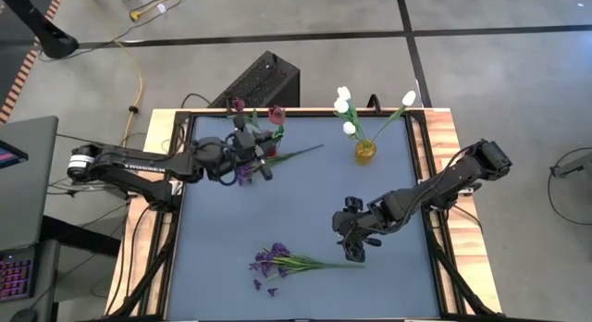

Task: Sort flowers into vase by color
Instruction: Put the red flower into the red vase

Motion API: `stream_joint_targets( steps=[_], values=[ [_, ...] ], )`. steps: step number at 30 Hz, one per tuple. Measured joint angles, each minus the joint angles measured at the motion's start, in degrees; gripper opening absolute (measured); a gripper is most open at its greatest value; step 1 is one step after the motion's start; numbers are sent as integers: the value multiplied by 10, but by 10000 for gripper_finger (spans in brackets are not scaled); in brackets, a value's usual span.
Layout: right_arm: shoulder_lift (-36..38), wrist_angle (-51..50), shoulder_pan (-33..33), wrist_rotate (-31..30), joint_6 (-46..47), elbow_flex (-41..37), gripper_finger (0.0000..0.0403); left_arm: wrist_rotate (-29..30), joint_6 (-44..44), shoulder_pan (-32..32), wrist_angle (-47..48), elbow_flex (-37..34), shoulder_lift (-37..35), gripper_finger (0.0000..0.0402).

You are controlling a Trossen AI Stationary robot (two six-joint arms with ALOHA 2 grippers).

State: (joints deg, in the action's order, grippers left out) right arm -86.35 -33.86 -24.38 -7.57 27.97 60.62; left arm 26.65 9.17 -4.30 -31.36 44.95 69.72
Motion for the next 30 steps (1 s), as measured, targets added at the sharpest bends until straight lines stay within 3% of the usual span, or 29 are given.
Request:
stream_joint_targets(
  steps=[4, 8, 16, 30],
  values=[
    [0, 3, 0, 0, 0, 0, 278, -7, 25, -36, -111, -60, 0, 0],
    [0, 11, 0, 1, 0, 0, 278, -9, 36, -69, -148, -81, 0, 0],
    [0, 11, 0, 4, 0, 0, 278, -9, 34, -106, -146, -82, 0, 0],
    [0, 11, 0, 3, 0, 0, 278, -10, -13, -109, -103, -82, 0, 0]
  ],
)
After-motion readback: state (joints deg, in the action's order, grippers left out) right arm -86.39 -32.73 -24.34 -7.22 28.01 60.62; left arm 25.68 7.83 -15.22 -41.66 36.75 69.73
